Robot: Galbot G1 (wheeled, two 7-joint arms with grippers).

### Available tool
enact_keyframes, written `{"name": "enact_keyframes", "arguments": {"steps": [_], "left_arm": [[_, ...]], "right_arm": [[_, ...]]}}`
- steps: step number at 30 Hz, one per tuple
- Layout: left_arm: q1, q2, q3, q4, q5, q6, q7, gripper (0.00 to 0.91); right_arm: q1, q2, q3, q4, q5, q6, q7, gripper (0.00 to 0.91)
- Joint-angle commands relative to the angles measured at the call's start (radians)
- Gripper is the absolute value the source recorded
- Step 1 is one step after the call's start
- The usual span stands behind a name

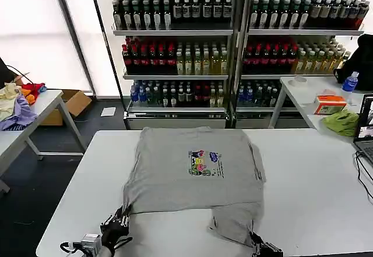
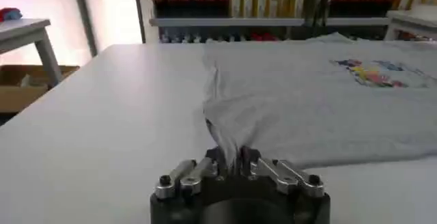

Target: Fold and organize the clothes.

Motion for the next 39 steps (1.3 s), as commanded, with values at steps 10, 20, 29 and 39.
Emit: {"name": "enact_keyframes", "arguments": {"steps": [10, 20, 29, 39], "left_arm": [[0.119, -0.02, -0.02, -0.194, 0.052, -0.038, -0.047, 0.01], [0.286, 0.002, -0.067, -0.323, 0.043, -0.02, -0.041, 0.01], [0.268, 0.02, -0.059, -0.302, 0.03, -0.007, -0.037, 0.01], [0.227, 0.024, -0.055, -0.286, 0.021, 0.001, -0.036, 0.01]], "right_arm": [[-0.172, -0.036, 0.082, 0.153, 0.019, 0.032, -0.055, 0.0], [-0.41, -0.042, 0.112, 0.241, 0.001, 0.091, -0.104, 0.0], [-0.328, -0.02, 0.085, 0.178, -0.062, 0.139, -0.086, 0.907], [-0.089, -0.006, 0.02, 0.058, -0.072, -0.04, 0.068, 0.907]]}}
